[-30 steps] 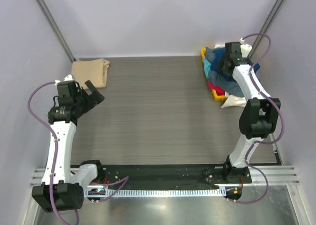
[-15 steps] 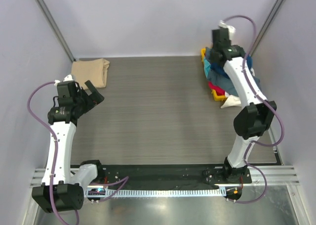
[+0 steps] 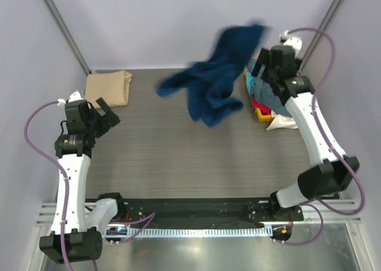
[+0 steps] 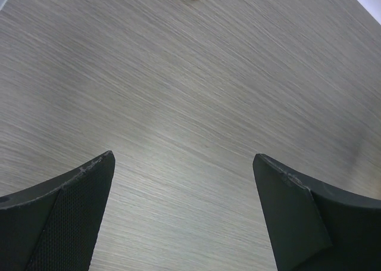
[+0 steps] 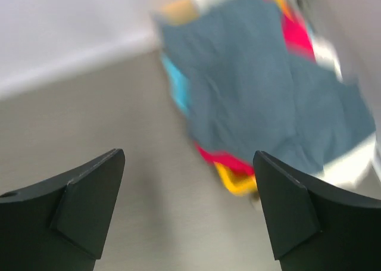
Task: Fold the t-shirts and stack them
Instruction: Move the tshirt to the center of the board, then flatten the tshirt out
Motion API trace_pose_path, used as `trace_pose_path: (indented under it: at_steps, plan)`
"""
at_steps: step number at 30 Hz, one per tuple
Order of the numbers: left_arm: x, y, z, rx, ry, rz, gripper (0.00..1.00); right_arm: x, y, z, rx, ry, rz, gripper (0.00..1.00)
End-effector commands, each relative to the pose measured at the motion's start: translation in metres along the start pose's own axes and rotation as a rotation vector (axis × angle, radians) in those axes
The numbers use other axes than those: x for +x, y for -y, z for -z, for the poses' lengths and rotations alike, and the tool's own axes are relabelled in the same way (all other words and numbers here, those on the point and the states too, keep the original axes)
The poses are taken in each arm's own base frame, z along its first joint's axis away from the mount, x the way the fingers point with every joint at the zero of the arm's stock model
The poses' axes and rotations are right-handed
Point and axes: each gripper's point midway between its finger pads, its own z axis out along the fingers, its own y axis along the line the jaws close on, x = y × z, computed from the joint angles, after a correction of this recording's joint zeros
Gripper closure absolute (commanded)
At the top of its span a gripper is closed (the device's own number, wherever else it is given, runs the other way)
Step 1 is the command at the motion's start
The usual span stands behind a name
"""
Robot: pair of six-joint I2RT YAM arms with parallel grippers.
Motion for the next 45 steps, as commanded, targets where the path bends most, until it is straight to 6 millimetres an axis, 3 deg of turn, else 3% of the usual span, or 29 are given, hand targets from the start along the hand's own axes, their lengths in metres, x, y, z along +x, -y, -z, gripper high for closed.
trace_pose_path:
  at_steps: [1,2,5,7,12,16,17,19,21,24,27,31,36,41,44,45]
  plan:
    - [-0.003,-0.007,0.003,-0.034,0.012,0.0,0.0,0.153,0.045,-0.049,0.182,-0.348,0.023,0.02]
    - [-0.002,-0.006,0.002,-0.033,0.005,0.001,0.0,0.182,0.053,-0.048,0.191,-0.399,0.038,0.02]
    - [0.003,-0.006,-0.001,-0.032,-0.02,0.003,0.0,0.198,0.05,-0.034,0.127,-0.419,0.01,0.01]
    - [0.006,-0.006,-0.002,-0.03,-0.03,0.014,0.0,0.192,0.046,-0.023,0.1,-0.403,-0.017,0.01]
    - [0.011,-0.005,-0.003,-0.019,-0.038,0.038,0.0,0.203,0.027,-0.006,-0.042,-0.437,-0.049,0.01]
    - [0.021,0.009,0.003,0.027,-0.035,0.002,0.0,0.19,0.066,0.003,0.145,-0.361,-0.017,0.01]
    - [0.019,0.009,0.003,0.008,-0.018,-0.016,0.0,0.183,0.067,0.009,0.143,-0.335,-0.025,0.01]
    - [0.028,0.021,0.004,0.033,-0.041,-0.062,0.0,0.189,0.058,0.016,0.085,-0.358,-0.048,0.04]
    - [0.034,0.027,0.002,0.05,-0.069,-0.076,0.0,0.205,0.052,0.022,0.044,-0.401,-0.063,0.1]
    - [0.047,0.038,-0.003,0.073,-0.122,-0.105,0.01,0.241,0.026,0.033,-0.032,-0.486,-0.055,0.13]
    - [0.05,0.036,-0.005,0.066,-0.136,-0.121,0.01,0.273,0.006,0.044,-0.047,-0.539,0.001,0.16]
    - [0.049,0.036,-0.001,0.074,-0.128,-0.127,0.01,0.301,0.005,0.058,-0.026,-0.569,0.03,0.21]
    - [0.05,0.036,0.003,0.091,-0.125,-0.126,0.01,0.329,0.022,0.063,0.031,-0.608,0.058,0.25]
    - [0.049,0.038,0.004,0.1,-0.122,-0.128,0.01,0.336,0.021,0.063,0.044,-0.615,0.07,0.56]
    - [0.048,0.038,0.005,0.104,-0.119,-0.132,0.01,0.331,0.015,0.062,0.032,-0.606,0.072,0.84]
    - [0.048,0.039,0.006,0.107,-0.117,-0.131,0.01,0.331,0.012,0.062,0.024,-0.607,0.076,0.98]
